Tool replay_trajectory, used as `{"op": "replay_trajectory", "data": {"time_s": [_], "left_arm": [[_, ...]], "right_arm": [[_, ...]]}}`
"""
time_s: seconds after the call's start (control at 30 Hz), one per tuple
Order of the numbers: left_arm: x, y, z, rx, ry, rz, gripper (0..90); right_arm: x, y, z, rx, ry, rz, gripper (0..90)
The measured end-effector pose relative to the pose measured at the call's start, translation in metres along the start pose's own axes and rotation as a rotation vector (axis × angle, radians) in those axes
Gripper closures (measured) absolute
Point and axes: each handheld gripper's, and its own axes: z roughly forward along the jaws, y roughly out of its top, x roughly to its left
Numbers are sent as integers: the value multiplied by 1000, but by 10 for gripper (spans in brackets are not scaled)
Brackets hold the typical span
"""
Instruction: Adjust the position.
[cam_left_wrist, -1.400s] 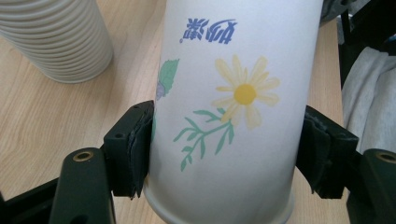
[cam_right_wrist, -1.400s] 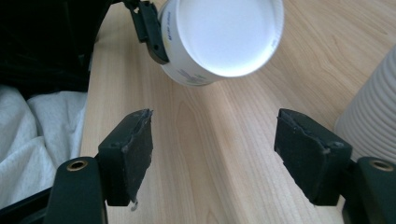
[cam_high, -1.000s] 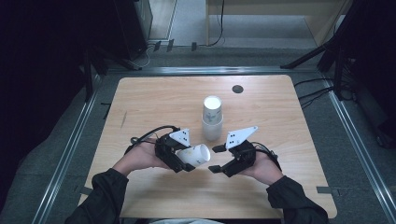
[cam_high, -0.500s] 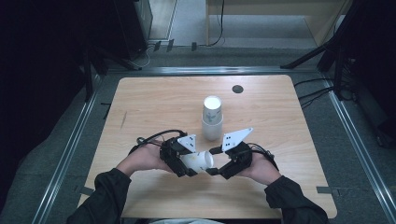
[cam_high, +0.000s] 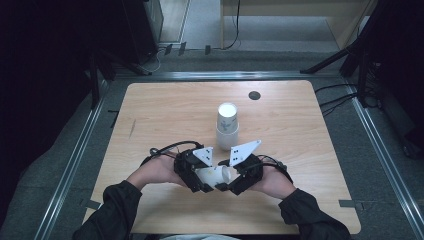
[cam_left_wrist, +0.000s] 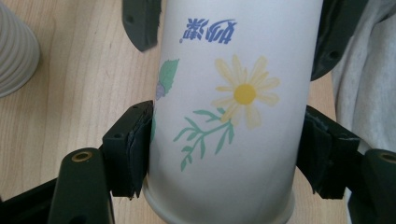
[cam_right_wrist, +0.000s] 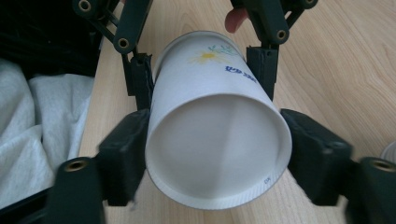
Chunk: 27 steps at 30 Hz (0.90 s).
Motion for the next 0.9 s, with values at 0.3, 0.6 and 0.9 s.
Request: {"op": "replay_trajectory", "data": {"time_s": [0.3,0.6,0.9], "left_arm": [[1,-2,-3,-37,15,-9,176],[3,-8,-20,-144,67,-64,73],[-1,-16,-30,-219,108,-113,32]], "right_arm": [[0,3,-5,1,13,-7,348],[-5,5,-18,-40,14,4,347],[-10,9,-29,-85,32,14,347]]}}
